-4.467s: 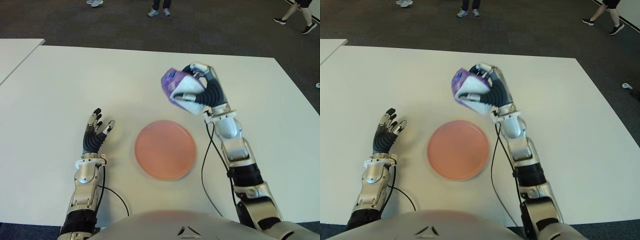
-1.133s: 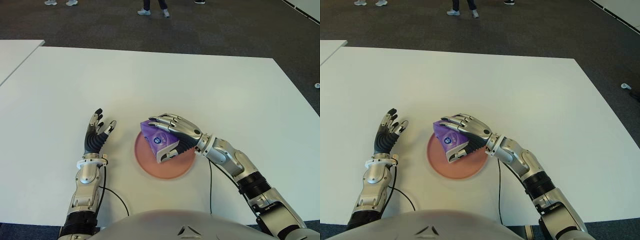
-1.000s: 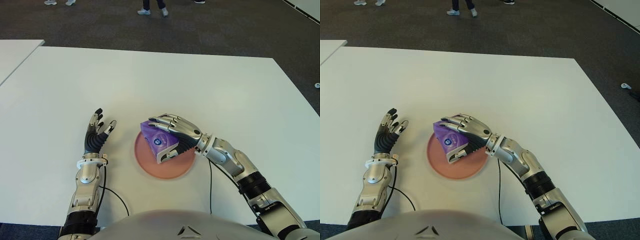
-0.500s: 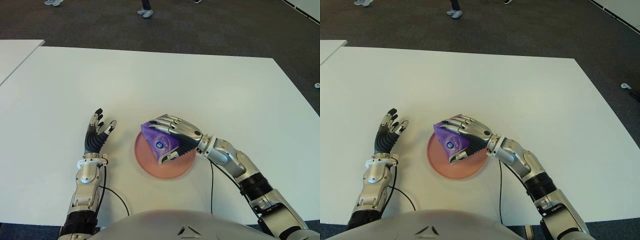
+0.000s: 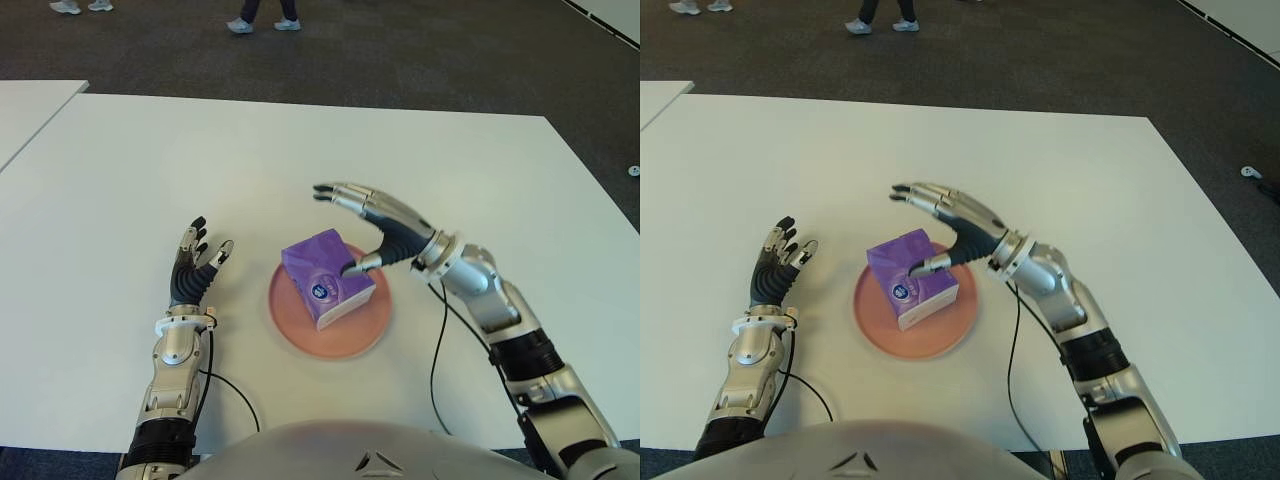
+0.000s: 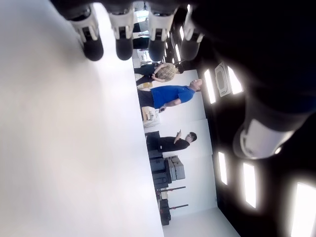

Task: Put the tissue paper into the plate.

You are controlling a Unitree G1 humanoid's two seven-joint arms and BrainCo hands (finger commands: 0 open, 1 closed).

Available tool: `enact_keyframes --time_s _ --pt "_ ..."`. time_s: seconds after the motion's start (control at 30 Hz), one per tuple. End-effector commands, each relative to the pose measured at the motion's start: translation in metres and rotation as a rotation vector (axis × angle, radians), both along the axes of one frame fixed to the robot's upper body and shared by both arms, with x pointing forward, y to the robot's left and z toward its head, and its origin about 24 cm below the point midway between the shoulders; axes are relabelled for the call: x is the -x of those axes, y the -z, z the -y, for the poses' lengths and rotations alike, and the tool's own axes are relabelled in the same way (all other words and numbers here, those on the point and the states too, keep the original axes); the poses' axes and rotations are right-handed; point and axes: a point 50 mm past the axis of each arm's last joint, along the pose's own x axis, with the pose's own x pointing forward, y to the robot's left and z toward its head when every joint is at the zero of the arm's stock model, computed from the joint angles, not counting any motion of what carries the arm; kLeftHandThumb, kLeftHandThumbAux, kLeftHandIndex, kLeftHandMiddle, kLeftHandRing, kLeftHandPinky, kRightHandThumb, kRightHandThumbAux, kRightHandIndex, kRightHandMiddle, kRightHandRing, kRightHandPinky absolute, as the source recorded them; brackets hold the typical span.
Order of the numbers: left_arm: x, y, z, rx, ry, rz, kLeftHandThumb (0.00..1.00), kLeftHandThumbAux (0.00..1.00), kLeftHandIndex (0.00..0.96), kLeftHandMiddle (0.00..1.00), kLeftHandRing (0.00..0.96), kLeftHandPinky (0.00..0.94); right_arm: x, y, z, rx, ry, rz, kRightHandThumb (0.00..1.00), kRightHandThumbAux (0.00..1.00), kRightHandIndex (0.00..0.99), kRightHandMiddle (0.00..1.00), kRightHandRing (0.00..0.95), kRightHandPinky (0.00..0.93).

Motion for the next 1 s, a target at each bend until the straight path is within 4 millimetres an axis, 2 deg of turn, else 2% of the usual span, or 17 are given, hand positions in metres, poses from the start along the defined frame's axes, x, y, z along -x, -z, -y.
enact_keyframes --time_s 0.03,0.17,0.3,0.47,0.57,0.67,0.8,1.0 --pt "0.0 0.003 0.001 0.009 0.007 -0.015 0.0 0.567 0.0 0.0 0.0 0.0 -0.009 -0.027 0.019 -0.037 0.043 -0.012 0.103 0.264 0.0 0.0 0.0 0.0" --pt "-0.001 0.002 0.0 0.008 0.003 -0.009 0.0 0.568 0.0 0.0 0.0 0.0 -0.008 -0.05 0.035 -0.075 0.08 -0.045 0.117 0.261 0.0 0.0 0.0 0.0" --pt "-0.003 0.001 0.0 0.007 -0.001 0.001 0.0 0.572 0.0 0.0 0.0 0.0 -0.006 -0.06 0.038 -0.1 0.111 -0.07 0.141 0.262 0.0 0.0 0.0 0.0" --pt "-0.004 0.0 0.002 0.012 -0.003 0.015 0.0 0.575 0.0 0.0 0.0 0.0 -0.007 -0.072 0.038 -0.151 0.252 0.07 0.171 0.26 0.0 0.0 0.0 0.0" --pt "-0.004 -0.001 0.003 0.011 -0.001 0.018 0.0 0.574 0.0 0.0 0.0 0.0 -0.013 -0.075 0.034 -0.306 0.328 0.165 0.17 0.249 0.0 0.0 0.0 0.0" --pt "-0.005 -0.001 0.003 0.011 0.001 0.017 0.0 0.571 0.0 0.0 0.0 0.0 -0.021 -0.077 0.035 -0.445 0.349 0.172 0.154 0.272 0.0 0.0 0.0 0.0" --pt "-0.005 -0.002 0.004 0.013 0.008 0.017 0.0 0.567 0.0 0.0 0.0 0.0 -0.049 -0.083 0.063 -0.71 0.336 0.089 0.121 0.337 0.0 0.0 0.0 0.0" --pt "-0.007 -0.003 0.004 0.015 0.014 0.02 0.0 0.566 0.0 0.0 0.0 0.0 -0.048 -0.077 0.066 -0.846 0.303 0.081 0.085 0.414 0.0 0.0 0.0 0.0"
